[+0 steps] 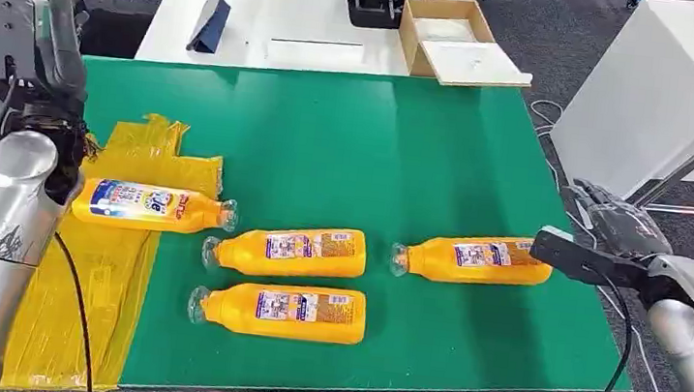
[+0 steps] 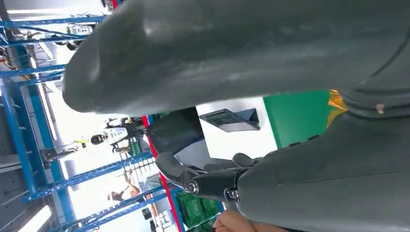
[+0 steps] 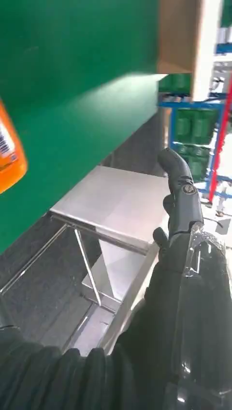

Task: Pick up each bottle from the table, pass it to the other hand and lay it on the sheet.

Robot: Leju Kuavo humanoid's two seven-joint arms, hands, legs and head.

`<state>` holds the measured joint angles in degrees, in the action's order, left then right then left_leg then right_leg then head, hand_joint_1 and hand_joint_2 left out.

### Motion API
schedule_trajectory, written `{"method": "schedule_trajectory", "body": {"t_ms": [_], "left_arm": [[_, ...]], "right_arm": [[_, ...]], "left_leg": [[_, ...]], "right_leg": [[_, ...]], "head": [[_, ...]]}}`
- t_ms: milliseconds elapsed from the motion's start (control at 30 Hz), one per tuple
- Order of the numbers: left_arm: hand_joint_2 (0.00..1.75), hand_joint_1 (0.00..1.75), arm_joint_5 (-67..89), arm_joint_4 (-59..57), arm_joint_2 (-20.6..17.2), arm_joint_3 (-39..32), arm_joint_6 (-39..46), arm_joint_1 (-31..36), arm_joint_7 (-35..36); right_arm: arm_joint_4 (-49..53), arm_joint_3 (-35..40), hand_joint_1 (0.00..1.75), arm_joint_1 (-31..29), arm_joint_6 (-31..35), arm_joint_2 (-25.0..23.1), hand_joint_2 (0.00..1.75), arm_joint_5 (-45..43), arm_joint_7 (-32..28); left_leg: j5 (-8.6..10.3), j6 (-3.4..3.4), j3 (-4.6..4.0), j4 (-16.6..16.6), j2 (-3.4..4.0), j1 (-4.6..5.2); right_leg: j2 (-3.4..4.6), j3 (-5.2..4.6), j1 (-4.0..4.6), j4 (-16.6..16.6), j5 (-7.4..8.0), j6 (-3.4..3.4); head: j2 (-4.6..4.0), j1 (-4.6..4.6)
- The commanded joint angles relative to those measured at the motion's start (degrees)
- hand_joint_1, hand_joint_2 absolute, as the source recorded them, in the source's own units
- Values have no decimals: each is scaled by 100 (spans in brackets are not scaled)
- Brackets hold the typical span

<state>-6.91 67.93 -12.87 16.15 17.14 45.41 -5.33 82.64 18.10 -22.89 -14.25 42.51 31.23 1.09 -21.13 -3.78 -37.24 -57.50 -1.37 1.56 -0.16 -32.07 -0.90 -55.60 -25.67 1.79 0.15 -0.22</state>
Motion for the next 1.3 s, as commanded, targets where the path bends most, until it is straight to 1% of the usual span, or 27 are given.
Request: {"method": "schedule_trajectory", "body": {"t_ms": [33, 67, 133, 167, 200, 233, 267, 300, 333, 400, 433, 500, 533, 600, 700, 767, 800, 833, 867, 900, 933, 1000, 1067, 1100, 1167, 1200, 1300], "left_arm": [[0, 0, -65, -273, -109, 408, 36, 358, 31], [0, 0, -88, -283, -113, 431, 41, 371, 36], [0, 0, -143, -304, -108, 487, 85, 391, 41], [0, 0, -158, -322, -112, 535, 90, 406, 46], [0, 0, -170, -334, -112, 547, 102, 411, 50], [0, 0, -201, -387, -115, 591, 145, 442, 25], [0, 0, -244, -419, -120, 611, 170, 464, -7], [0, 0, -290, -458, -125, 640, 197, 489, -47], [0, 0, -366, -516, -131, 681, 217, 526, -86], [0, 0, -423, -562, -104, 711, 261, 562, -139], [0, 0, -472, -623, -80, 775, 277, 613, -150], [0, 0, -542, -712, -53, 856, 341, 684, -183], [0, 0, -555, -740, -47, 884, 345, 709, -195], [0, 0, -596, -758, -27, 899, 391, 722, -246], [0, 0, -658, -764, -39, 902, 469, 711, -288], [0, 0, -733, -819, -64, 899, 488, 723, -316], [0, 0, -768, -836, -73, 889, 517, 724, -356], [0, 0, -836, -871, -92, 891, 533, 731, -404], [0, 0, -858, -885, -103, 893, 534, 734, -421], [0, 0, -910, -921, -119, 917, 531, 748, -450], [0, 0, -927, -932, -118, 924, 537, 752, -473], [0, 0, -933, -933, -111, 933, 549, 763, -482], [0, 0, -932, -926, -97, 937, 564, 770, -487], [0, 0, -932, -926, -97, 937, 564, 770, -487], [0, 0, -932, -926, -97, 937, 564, 770, -487], [0, 0, -936, -909, -97, 949, 581, 767, -479], [0, 0, -933, -858, -104, 949, 636, 736, -473]], "right_arm": [[-486, 709, 0, -402, -153, 155, 175, -101, -29], [-473, 805, 0, -435, -260, 217, 175, -106, -29], [-515, 1022, 0, -557, -403, 327, 175, -73, -50], [-576, 1152, 0, -651, -484, 371, 175, -45, -64], [-608, 1222, 0, -700, -527, 385, 175, -21, -75], [-742, 1433, 0, -881, -637, 406, 175, 28, -122], [-838, 1552, 0, -996, -650, 394, 175, 45, -152], [-950, 1694, 0, -1135, -673, 359, 175, 65, -201], [-1105, 1883, 0, -1314, -681, 295, 175, 68, -256], [-1310, 2066, 0, -1496, -708, 182, 175, 17, -341], [-1486, 2286, 0, -1647, -747, 90, 175, 7, -407], [-1664, 2623, 0, -1817, -739, -5, 175, 36, -473], [-1713, 2735, 0, -1877, -757, -31, 175, 37, -498], [-1813, 2962, 0, -1993, -770, -73, 175, 18, -540], [-2052, 3294, 0, -2197, -733, -170, 175, -57, -554], [-2324, 3553, 0, -2436, -755, -281, 175, -120, -618], [-2420, 3661, 0, -2524, -727, -324, 175, -147, -646], [-2580, 3823, 0, -2630, -670, -405, 175, -212, -688], [-2633, 3881, 0, -2661, -639, -437, 175, -235, -690], [-2801, 4026, 0, -2734, -586, -543, 175, -337, -723], [-2864, 4076, 0, -2739, -556, -594, 175, -373, -731], [-2925, 4129, 0, -2675, -520, -684, 175, -389, -732], [-2951, 4168, 0, -2599, -485, -763, 175, -385, -735], [-2951, 4168, 0, -2599, -485, -763, 175, -385, -735], [-2951, 4168, 0, -2599, -485, -763, 175, -385, -735], [-3002, 4207, 0, -2605, -482, -787, 175, -374, -730], [-3216, 4289, 0, -2450, -442, -1010, 175, -303, -677]], "left_leg": [[-13, 38, 27, -2, 24, -9], [-8, 27, 15, 0, 19, -6], [-12, 40, 29, 1, 27, -6], [-7, 27, 14, -1, 20, -4], [-10, 36, 21, -3, 23, -5], [-5, 22, 9, -2, 15, -2], [-8, 30, 17, -2, 23, -5], [-10, 36, 24, -3, 28, -6], [-7, 25, 12, -4, 24, -5], [-9, 36, 25, -1, 42, -6], [-6, 24, 14, -2, 34, -6], [-8, 41, 32, 4, 43, -9], [-7, 29, 23, 0, 34, -11], [-9, 42, 34, 3, 40, -12], [-5, 23, 16, 0, 28, -7], [-10, 36, 30, 3, 41, -7], [-6, 23, 17, 0, 32, -5], [-8, 30, 22, 0, 39, -5], [-8, 28, 20, -1, 38, -6], [-11, 43, 36, 2, 53, -8], [-8, 31, 23, -1, 43, -8], [-9, 44, 35, 4, 49, -9], [-7, 37, 29, 3, 38, -10], [-3, 22, 15, 2, 27, -7], [-10, 41, 31, 2, 38, -8], [-6, 27, 15, 0, 28, -5], [-12, 39, 28, -1, 37, -8]], "right_leg": [[14, 28, 9, 7, -5, -15], [11, 18, 7, 6, -2, -10], [15, 30, 7, 7, -5, -15], [11, 15, 6, 3, -3, -11], [11, 23, 7, 3, -5, -14], [8, 10, 4, 1, -2, -8], [13, 17, 7, 4, -2, -12], [17, 23, 8, 4, -2, -14], [15, 12, 8, 2, 0, -9], [30, 21, 8, 6, 2, -14], [24, 12, 9, 5, 3, -9], [29, 31, 11, 13, 3, -15], [23, 23, 13, 11, 3, -11], [27, 33, 14, 14, 2, -16], [20, 15, 9, 7, 1, -9], [30, 26, 9, 9, 0, -13], [24, 15, 8, 5, 1, -8], [30, 19, 8, 5, 1, -11], [28, 17, 9, 4, 1, -11], [40, 31, 10, 8, 2, -17], [33, 20, 11, 5, 3, -12], [37, 31, 12, 10, 3, -16], [26, 29, 13, 11, 2, -14], [20, 15, 10, 7, 2, -8], [26, 30, 11, 9, -2, -15], [20, 15, 8, 3, -1, -9], [25, 28, 11, 5, -4, -14]], "head": [[0, 2], [0, 0], [0, 2], [0, -2], [0, 2], [0, -2], [0, 0], [0, 0], [0, 2], [0, 0], [0, 0], [0, -2], [0, 2], [0, 0], [0, 0], [0, 0], [0, 0], [0, 0], [0, 0], [0, 0], [0, 0], [0, 0], [0, 0], [0, 0], [0, 2], [0, 0], [0, 0]]}}
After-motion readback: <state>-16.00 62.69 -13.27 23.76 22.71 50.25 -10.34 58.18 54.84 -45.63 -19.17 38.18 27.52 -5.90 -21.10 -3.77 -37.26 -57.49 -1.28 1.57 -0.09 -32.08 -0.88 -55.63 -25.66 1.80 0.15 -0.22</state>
